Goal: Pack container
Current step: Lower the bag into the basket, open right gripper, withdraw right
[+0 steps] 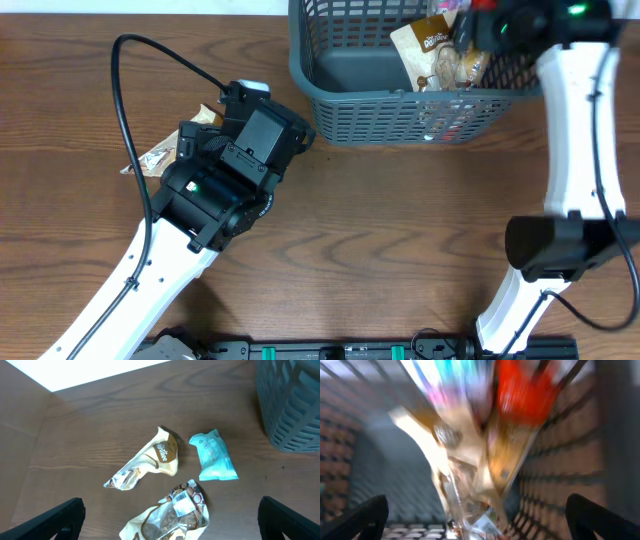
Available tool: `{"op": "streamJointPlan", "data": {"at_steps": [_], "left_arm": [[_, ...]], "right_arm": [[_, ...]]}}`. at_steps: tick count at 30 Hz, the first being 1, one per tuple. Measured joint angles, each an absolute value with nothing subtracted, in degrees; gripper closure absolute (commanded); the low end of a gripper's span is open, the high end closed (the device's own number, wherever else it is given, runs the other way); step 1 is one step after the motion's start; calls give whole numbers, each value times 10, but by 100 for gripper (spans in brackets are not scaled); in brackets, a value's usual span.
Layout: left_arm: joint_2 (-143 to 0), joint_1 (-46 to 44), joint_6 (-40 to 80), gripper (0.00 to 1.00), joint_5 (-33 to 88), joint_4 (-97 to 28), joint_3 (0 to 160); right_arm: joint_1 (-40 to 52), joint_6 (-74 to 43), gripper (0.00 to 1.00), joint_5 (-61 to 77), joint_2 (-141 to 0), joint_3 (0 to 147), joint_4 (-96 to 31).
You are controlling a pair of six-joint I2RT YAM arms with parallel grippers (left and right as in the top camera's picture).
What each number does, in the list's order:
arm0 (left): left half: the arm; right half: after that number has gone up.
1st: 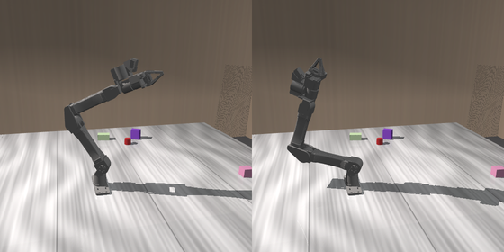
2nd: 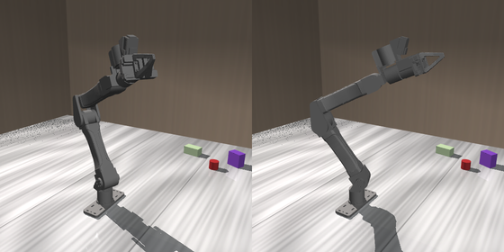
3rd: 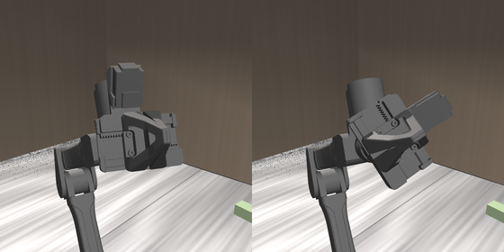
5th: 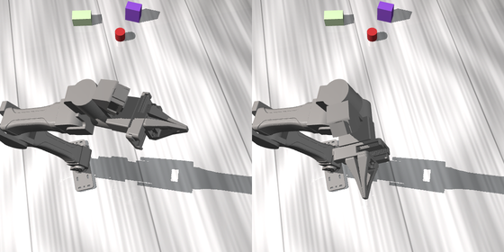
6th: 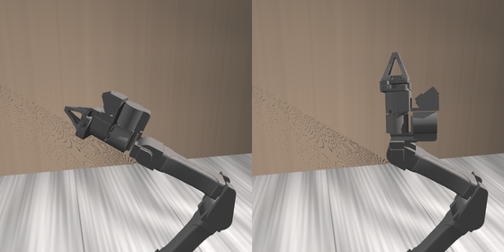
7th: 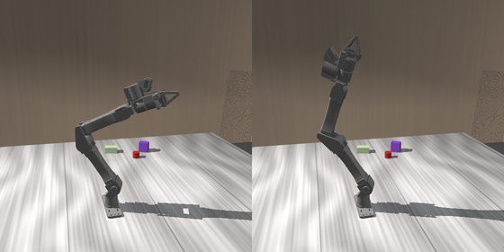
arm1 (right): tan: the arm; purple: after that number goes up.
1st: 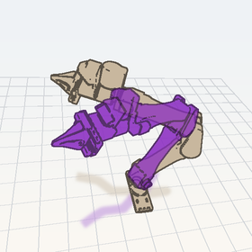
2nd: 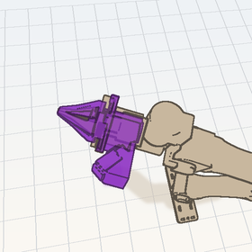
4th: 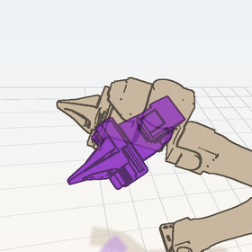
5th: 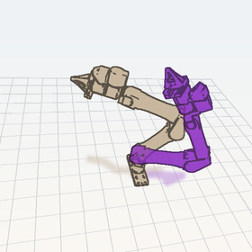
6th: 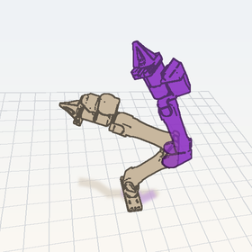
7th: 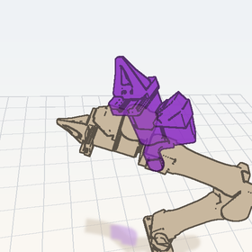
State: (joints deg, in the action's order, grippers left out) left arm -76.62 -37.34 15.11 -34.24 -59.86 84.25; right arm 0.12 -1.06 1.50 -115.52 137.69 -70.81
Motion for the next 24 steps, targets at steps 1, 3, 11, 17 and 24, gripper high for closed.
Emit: {"op": "streamJointPlan", "data": {"at_steps": [1,3,11,17,24], "left_arm": [[-766,-373,151,1,-334,-598,842],[-766,-373,151,1,-318,-598,842],[-766,-373,151,1,-274,-579,842],[-766,-340,209,1,-304,-507,842],[-767,-184,444,1,-299,-588,843]], "right_arm": [[1,-12,1,15,-1155,1420,-714],[-4,-21,1,12,-1154,1533,-747],[-112,-75,1,-19,-1115,1796,-915],[-186,-109,1,-23,-1117,1779,-969],[-224,-144,1,-30,-1132,1727,-971]]}}
